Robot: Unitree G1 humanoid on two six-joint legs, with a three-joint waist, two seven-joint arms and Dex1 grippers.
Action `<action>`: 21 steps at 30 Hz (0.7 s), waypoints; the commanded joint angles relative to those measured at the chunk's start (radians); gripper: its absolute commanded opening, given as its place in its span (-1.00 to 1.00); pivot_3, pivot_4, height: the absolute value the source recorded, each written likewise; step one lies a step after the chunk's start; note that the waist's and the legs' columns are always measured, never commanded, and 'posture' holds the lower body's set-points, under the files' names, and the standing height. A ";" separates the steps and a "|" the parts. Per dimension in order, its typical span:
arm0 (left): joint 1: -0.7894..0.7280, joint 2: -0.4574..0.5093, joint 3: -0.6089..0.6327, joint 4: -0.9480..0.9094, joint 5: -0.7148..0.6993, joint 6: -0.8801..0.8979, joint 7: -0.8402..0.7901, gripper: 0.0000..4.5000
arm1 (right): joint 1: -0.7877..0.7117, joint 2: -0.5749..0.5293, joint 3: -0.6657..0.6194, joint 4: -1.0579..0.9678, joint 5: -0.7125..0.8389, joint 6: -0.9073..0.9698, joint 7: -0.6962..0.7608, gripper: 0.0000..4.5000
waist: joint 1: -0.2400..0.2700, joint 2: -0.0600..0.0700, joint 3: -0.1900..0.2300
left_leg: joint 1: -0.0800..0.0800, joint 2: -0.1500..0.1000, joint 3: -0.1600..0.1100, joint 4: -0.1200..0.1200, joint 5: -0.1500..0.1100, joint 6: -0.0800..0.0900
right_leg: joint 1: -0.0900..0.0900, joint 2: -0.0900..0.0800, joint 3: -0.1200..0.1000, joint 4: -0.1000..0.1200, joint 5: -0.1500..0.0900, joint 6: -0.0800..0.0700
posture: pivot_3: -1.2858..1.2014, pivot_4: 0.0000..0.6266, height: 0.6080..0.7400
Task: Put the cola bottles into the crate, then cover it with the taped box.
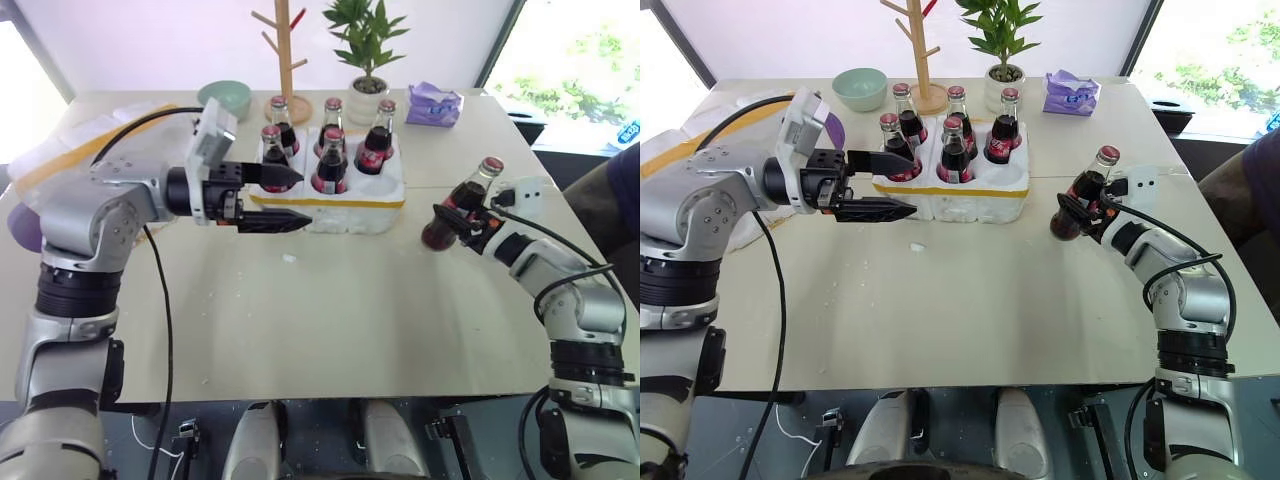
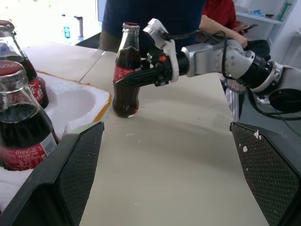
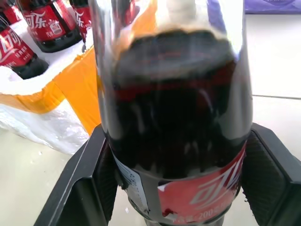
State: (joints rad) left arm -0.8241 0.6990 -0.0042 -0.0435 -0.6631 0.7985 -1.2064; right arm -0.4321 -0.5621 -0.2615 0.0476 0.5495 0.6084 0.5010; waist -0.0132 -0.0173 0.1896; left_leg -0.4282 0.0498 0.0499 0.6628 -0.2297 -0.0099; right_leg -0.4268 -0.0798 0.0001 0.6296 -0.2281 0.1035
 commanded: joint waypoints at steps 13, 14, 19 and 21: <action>0.066 0.072 0.131 -0.052 -0.041 -0.007 0.081 1.00 | -0.451 0.020 0.136 0.004 0.009 0.039 0.082 0.25 | 0.003 0.003 0.003 | 0.000 0.001 0.001 -0.002 0.000 0.000 | -0.002 0.001 0.000 0.001 0.000 0.001 | 0.03 -0.52 1.00; 0.069 0.073 0.135 -0.057 -0.044 -0.005 0.085 1.00 | -0.452 0.025 0.151 0.026 -0.005 0.033 0.088 0.25 | 0.005 0.003 0.003 | -0.001 0.000 0.001 -0.002 0.000 0.000 | -0.002 0.000 0.000 0.000 0.000 0.001 | 0.03 -0.52 1.00; 0.092 0.084 0.160 -0.082 -0.050 -0.003 0.107 1.00 | -0.422 0.040 0.259 0.109 -0.121 -0.001 0.098 0.25 | 0.003 0.003 0.003 | -0.007 -0.001 0.001 -0.001 0.000 0.000 | -0.006 -0.001 0.000 -0.001 0.001 0.001 | 0.03 -0.52 1.00; 0.103 0.096 0.175 -0.093 -0.055 -0.001 0.112 1.00 | -0.414 0.060 0.280 0.156 -0.165 -0.035 0.082 0.25 | 0.001 0.003 0.003 | -0.012 -0.001 0.001 0.000 0.000 0.000 | -0.011 -0.001 0.000 0.001 0.001 0.002 | 0.03 -0.52 1.00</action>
State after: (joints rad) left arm -0.7186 0.7703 0.1195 -0.0981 -0.6938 0.8023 -1.1010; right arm -0.8323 -0.5063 0.0269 0.1941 0.4248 0.6237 0.5958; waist -0.0120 -0.0147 0.1929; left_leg -0.4418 0.0493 0.0501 0.6625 -0.2294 -0.0099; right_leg -0.4400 -0.0804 -0.0002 0.6312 -0.2270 0.1052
